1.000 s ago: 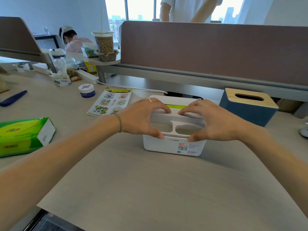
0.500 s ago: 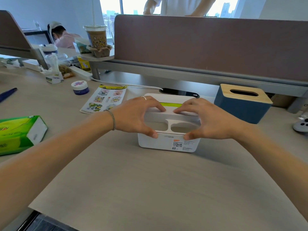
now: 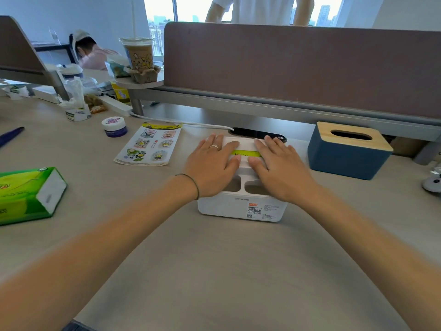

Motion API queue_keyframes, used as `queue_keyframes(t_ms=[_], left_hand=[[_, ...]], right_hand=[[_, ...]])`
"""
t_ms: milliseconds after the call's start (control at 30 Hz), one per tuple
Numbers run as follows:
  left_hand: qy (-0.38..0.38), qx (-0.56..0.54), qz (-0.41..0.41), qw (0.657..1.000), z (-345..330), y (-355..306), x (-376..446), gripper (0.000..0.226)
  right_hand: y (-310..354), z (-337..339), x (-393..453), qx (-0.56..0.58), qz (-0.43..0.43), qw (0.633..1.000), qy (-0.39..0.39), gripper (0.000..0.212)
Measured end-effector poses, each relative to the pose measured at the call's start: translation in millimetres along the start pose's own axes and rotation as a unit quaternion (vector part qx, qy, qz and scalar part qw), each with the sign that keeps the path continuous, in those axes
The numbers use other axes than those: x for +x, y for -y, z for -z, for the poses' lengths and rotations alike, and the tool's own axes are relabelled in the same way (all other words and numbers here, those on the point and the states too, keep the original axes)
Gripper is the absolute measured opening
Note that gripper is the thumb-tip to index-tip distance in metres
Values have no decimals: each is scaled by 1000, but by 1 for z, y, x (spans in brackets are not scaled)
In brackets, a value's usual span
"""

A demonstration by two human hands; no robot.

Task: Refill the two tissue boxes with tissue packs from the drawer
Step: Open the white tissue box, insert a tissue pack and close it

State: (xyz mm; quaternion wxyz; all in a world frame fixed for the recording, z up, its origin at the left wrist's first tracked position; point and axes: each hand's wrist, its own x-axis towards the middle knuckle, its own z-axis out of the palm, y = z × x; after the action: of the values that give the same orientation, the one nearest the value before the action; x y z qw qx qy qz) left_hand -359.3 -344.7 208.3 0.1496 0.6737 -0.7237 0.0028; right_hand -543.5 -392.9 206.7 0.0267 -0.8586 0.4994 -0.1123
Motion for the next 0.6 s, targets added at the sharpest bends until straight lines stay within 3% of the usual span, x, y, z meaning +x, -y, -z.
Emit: queue_keyframes(t_ms=[267, 600], left_hand=[[-11, 38, -3, 999, -6, 3, 3, 64], [-40, -34, 26, 998, -8, 0, 2, 51]], right_hand=[[3, -2, -1, -19, -2, 1000, -1, 63], [4, -4, -4, 48, -17, 998, -32, 58]])
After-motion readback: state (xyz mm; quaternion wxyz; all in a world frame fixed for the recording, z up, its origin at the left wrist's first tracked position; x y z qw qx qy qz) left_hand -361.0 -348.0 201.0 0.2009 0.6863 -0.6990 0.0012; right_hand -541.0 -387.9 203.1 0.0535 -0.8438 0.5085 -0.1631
